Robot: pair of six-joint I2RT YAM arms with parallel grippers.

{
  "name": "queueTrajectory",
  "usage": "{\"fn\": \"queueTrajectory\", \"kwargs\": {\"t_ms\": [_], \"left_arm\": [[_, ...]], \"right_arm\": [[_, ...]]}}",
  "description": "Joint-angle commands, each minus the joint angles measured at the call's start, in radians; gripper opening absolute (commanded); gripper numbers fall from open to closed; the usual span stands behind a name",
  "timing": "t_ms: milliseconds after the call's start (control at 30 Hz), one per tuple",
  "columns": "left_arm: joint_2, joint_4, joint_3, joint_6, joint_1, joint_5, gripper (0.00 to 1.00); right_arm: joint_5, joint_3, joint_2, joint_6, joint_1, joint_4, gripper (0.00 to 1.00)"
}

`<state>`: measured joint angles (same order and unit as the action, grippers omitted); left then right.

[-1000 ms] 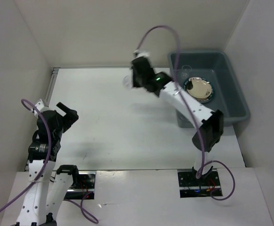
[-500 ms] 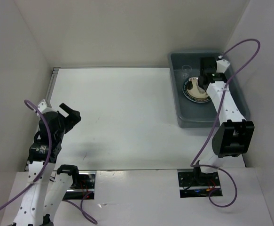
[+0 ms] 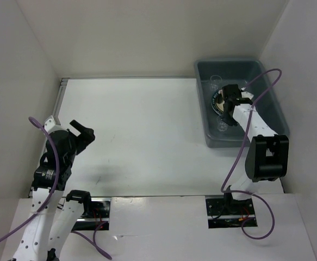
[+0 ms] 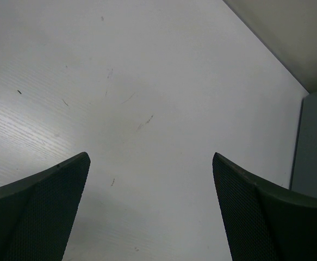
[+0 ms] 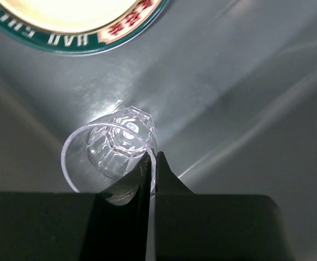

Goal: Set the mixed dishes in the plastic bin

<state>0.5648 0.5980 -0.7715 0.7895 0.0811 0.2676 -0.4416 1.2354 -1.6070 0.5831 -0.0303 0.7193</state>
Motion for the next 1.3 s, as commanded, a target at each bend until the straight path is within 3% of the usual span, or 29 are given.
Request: {"fn": "queueTrajectory", "kwargs": {"t_ms": [0,467,667,700,733,767,867,967,1000,1133,1267], "left_arm": [[-0.009,-0.033,0.005,0.004,0.005,0.019,1.00],[-0.009,-0.043,0.005,0.004,0.005,0.019,1.00],[-0.043,-0.053,0.014,0.004,0.005,0.010,1.00],[-0.052,-0.064,0.014,0.004,0.005,-0.005,1.00],[-0.052,-0.064,0.014,-0.007,0.005,-0.005,1.00],[-0.063,-0.064,0.014,-0.007,0.005,-0.005,1.00],[-0.063,-0.054,-0.011,-0.007,0.005,0.004,1.00],[-0.054,-0.053,-0.011,-0.007,0.005,-0.011,1.00],[-0.054,-0.064,-0.011,-0.018,0.005,-0.011,1.00],[-0.063,-0.064,-0.002,-0.018,0.005,-0.021,1.00],[-0.063,-0.073,0.008,-0.018,0.005,-0.011,1.00]], "right_arm": [[0.052,-0.016,-0.005,0.018,-0.006,-0.101,0.01],[0.087,-0.005,-0.010,0.018,0.046,-0.132,0.29],[0.124,0.102,0.207,-0.003,0.046,-0.077,0.53],[0.138,0.102,0.246,-0.012,0.046,-0.077,0.59],[0.153,0.102,0.284,-0.012,0.046,-0.077,0.73],[0.167,0.102,0.324,-0.012,0.046,-0.077,0.78],[0.214,0.044,0.471,-0.012,0.046,-0.067,0.87],[0.332,-0.042,0.593,-0.032,0.046,-0.058,0.99],[0.393,-0.068,0.619,-0.043,0.046,-0.078,1.00],[0.873,-0.236,0.682,-0.078,0.001,-0.167,1.00],[1.104,-0.307,0.705,-0.144,-0.062,-0.184,1.00]]}}
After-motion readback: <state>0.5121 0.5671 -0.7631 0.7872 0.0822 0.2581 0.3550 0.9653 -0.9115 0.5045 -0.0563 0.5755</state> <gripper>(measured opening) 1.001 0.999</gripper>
